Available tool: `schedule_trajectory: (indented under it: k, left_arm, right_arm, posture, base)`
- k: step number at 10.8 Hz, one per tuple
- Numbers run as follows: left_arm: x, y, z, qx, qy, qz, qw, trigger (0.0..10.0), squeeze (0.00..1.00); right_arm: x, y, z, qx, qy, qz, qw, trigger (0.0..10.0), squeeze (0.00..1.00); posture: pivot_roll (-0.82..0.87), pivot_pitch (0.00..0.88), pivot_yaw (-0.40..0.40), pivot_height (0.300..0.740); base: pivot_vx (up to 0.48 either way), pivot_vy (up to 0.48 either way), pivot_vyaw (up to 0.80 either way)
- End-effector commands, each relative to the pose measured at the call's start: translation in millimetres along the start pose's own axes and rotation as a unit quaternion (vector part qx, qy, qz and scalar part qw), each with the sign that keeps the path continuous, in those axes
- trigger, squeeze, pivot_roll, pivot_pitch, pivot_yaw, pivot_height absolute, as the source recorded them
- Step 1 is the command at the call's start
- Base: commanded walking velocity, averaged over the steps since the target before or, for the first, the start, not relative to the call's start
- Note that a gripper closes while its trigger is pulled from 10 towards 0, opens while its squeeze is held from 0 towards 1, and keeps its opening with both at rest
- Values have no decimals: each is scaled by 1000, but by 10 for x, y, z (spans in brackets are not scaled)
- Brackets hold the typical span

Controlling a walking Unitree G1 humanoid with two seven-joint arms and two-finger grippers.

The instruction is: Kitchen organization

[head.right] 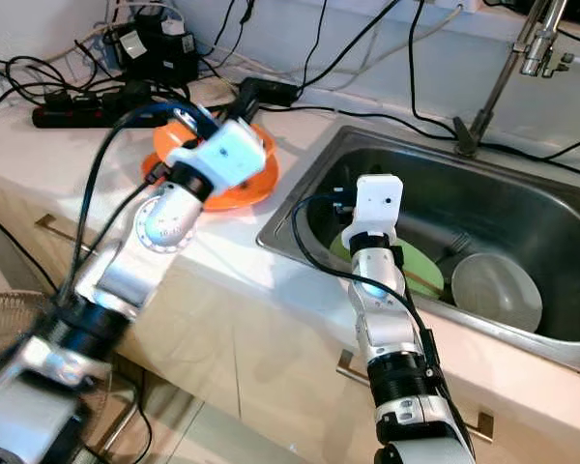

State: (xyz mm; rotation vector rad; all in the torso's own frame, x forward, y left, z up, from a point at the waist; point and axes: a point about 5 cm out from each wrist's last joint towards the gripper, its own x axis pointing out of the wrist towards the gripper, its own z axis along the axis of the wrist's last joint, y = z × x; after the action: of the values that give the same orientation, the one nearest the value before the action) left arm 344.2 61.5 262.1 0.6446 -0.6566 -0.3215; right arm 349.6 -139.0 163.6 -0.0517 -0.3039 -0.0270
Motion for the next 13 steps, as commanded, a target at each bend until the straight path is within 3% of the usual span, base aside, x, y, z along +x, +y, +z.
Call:
schedule_trajectory:
  k: [1, 3, 4, 5, 6, 7, 8, 9, 13]
  left_arm:
    - [10, 83, 171, -83, -41, 12, 996, 10000, 0]
    - [-11, 50, 289, -213, -69, -20, 974, 10000, 0]
    - [-18, 38, 303, -235, -73, -29, 969, 10000, 0]
    - [-34, 22, 322, -280, -78, -43, 956, 10000, 0]
    - [-48, 8, 323, -311, -76, -60, 945, 10000, 0]
    - [-67, -43, 337, -355, -87, -102, 925, 10000, 0]
    - [-106, -60, 351, -390, -100, -126, 907, 10000, 0]
    - [-140, -57, 344, -411, -96, -137, 896, 10000, 0]
    - [-227, -83, 197, -446, -46, -176, 876, 10000, 0]
  right_arm:
    - [15, 2, 39, -16, -16, 8, 1000, 10000, 1000]
    - [23, 26, 103, -61, -42, 28, 997, 10000, 1000]
    - [29, 33, 121, -70, -48, 33, 996, 10000, 1000]
    - [39, 47, 151, -81, -56, 42, 994, 10000, 1000]
    - [48, 65, 181, -88, -64, 48, 993, 10000, 682]
    - [71, 86, 247, -89, -79, 51, 992, 10000, 0]
    - [85, 115, 294, -83, -89, 55, 991, 10000, 0]
    - [88, 148, 329, -77, -96, 59, 991, 10000, 0]
    - [92, 208, 389, -65, -105, 64, 990, 10000, 0]
  posture:
    - [204, 0, -26, 740]
    - [201, 1, -21, 740]
    - [200, 1, -21, 740]
    - [199, 0, -19, 740]
    - [201, 0, -18, 740]
    - [198, 0, -13, 740]
    - [196, 0, -10, 740]
    - [197, 0, -10, 740]
    - [203, 0, -6, 740]
  base:
    - [0, 0, 0]
    - [0, 0, 0]
    - [0, 0, 0]
    - [0, 0, 0]
    - [0, 0, 0]
    - [0, 0, 0]
    - [0, 0, 0]
    - [0, 0, 0]
    - [0, 0, 0]
